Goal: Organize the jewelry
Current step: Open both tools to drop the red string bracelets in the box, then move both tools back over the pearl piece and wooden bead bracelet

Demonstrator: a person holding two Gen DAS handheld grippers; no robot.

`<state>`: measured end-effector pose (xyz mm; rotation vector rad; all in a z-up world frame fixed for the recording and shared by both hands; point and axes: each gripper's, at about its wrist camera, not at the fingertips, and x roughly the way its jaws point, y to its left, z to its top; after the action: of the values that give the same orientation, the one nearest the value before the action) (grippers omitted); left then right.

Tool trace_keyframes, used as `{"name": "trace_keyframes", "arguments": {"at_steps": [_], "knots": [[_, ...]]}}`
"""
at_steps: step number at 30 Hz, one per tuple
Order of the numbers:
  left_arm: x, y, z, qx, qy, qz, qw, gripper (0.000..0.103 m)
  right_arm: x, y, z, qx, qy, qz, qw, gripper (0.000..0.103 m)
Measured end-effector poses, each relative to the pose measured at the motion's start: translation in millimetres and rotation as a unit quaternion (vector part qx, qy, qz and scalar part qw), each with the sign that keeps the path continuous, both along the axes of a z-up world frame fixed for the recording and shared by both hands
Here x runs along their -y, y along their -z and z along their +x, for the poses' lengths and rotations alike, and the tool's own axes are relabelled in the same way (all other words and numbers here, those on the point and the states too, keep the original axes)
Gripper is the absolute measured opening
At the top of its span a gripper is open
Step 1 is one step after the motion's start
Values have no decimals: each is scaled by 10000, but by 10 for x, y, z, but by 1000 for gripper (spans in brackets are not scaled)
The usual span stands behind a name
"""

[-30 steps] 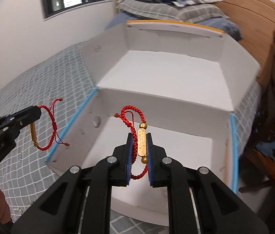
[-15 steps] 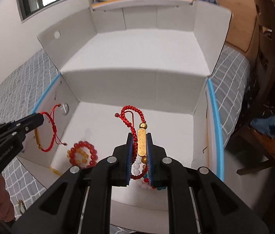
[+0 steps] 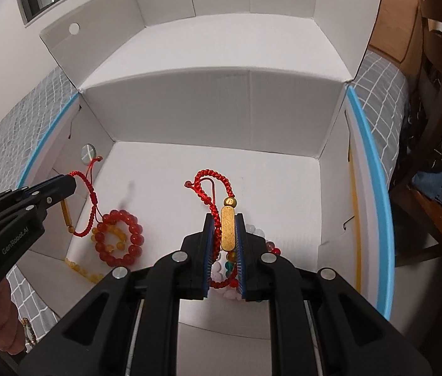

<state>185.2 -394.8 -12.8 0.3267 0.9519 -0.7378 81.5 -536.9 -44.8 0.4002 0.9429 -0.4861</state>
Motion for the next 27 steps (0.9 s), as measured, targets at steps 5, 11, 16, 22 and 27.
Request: {"name": "trace_keyframes", "arguments": {"at_steps": [5, 11, 16, 22, 27], "knots": [[-15, 29, 60, -41, -53, 21, 10000, 8, -10, -22, 15, -29, 73, -120, 9999, 20], [-52, 3, 118, -33, -153, -4, 9999, 41, -8, -117, -15, 145, 161, -277, 9994, 56], [-80, -60, 92, 53, -152, -75, 9998, 52, 6, -231, -71, 403, 298, -404, 9979, 81], [-179, -225, 29, 264, -224, -213, 9992, 70, 2, -348, -139, 684, 458, -451, 9956, 91], [-374, -432, -85, 478, -346, -363, 9976, 84, -105, -453, -160, 857, 327, -493, 9946, 94]]}}
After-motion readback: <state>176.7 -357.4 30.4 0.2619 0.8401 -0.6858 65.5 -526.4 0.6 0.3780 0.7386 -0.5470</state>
